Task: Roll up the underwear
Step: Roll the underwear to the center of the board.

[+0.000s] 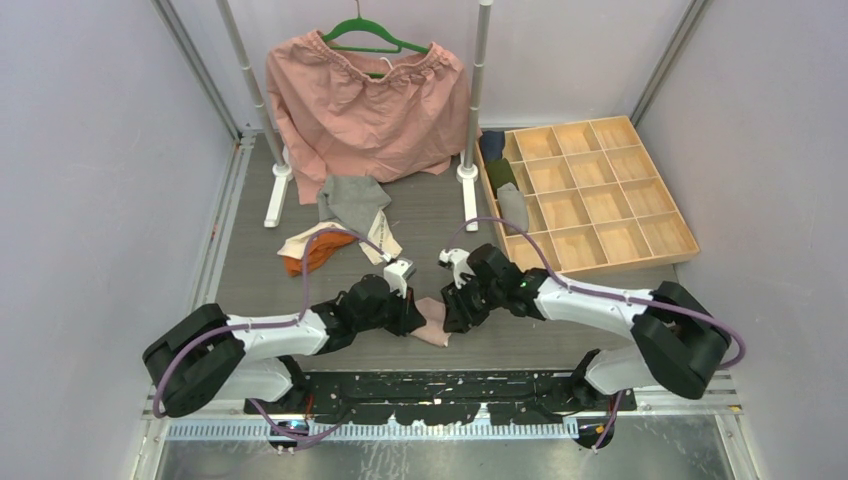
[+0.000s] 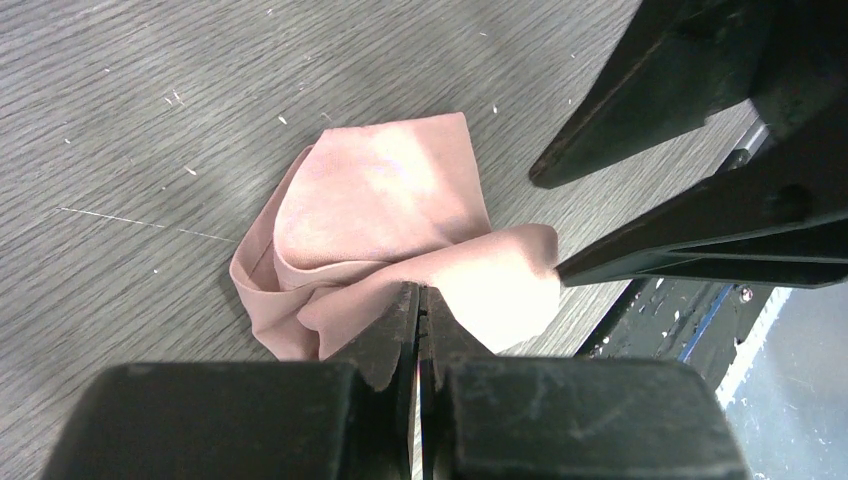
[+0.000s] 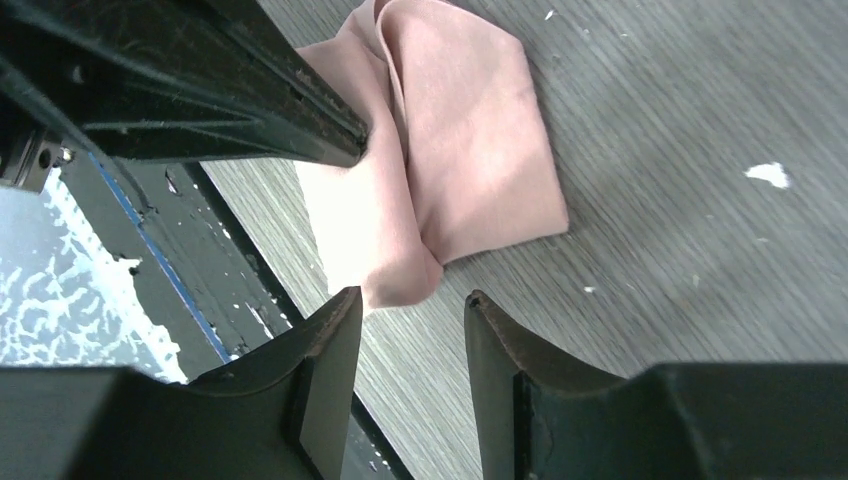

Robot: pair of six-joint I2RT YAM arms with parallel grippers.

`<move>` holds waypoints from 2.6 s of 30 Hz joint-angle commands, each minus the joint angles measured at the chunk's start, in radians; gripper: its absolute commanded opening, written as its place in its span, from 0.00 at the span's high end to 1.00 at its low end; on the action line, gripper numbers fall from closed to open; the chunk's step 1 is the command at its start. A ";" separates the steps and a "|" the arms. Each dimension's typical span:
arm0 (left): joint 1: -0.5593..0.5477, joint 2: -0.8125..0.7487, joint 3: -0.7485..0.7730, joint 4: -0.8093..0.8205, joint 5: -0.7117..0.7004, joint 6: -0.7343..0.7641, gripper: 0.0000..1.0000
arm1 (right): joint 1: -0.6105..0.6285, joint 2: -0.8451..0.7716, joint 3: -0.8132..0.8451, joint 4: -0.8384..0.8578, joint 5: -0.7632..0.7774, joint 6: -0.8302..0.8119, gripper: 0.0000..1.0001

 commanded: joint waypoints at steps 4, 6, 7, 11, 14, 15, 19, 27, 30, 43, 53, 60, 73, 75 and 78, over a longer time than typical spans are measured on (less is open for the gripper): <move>-0.007 0.037 0.002 -0.056 -0.006 0.016 0.99 | 0.019 -0.185 -0.030 0.002 0.141 -0.114 0.49; -0.006 0.048 0.005 -0.056 -0.007 0.013 0.99 | 0.055 -0.228 -0.037 0.016 0.188 -0.159 0.46; -0.007 0.054 0.006 -0.054 -0.006 0.010 0.99 | 0.082 -0.242 -0.037 0.022 0.235 -0.181 0.45; -0.007 0.072 0.007 -0.041 -0.006 0.003 0.99 | 0.234 -0.237 -0.021 0.030 0.380 -0.302 0.39; -0.007 0.083 0.010 -0.038 -0.002 0.003 0.99 | 0.358 -0.198 -0.014 0.058 0.516 -0.373 0.35; -0.007 0.086 0.011 -0.038 0.000 0.003 0.99 | 0.409 -0.179 -0.011 0.066 0.555 -0.393 0.35; -0.007 0.089 0.011 -0.036 0.002 0.002 0.99 | 0.525 -0.075 0.015 0.110 0.716 -0.429 0.35; -0.007 0.082 0.012 -0.045 0.000 0.003 0.99 | 0.609 0.130 0.098 0.144 0.919 -0.446 0.35; -0.007 0.084 0.012 -0.045 0.000 0.003 0.99 | 0.613 0.168 0.109 0.144 0.945 -0.445 0.36; -0.007 0.084 0.005 -0.022 -0.009 -0.021 0.99 | 0.613 0.237 0.092 0.144 0.938 -0.397 0.66; 0.025 -0.083 0.024 -0.097 -0.146 -0.090 0.99 | 0.547 0.190 0.061 0.128 0.710 -0.322 0.96; 0.034 -0.296 0.009 -0.246 -0.285 -0.112 0.99 | 0.447 0.140 0.046 0.133 0.473 -0.240 0.95; 0.034 -0.574 -0.082 -0.411 -0.275 -0.111 0.99 | 0.227 0.133 0.015 0.204 0.077 -0.051 0.93; 0.034 -0.599 -0.092 -0.409 -0.256 -0.103 0.99 | 0.194 0.147 0.014 0.229 0.015 -0.013 0.93; 0.034 -0.612 -0.096 -0.380 -0.213 -0.081 0.99 | 0.152 0.174 0.019 0.265 -0.068 0.041 0.93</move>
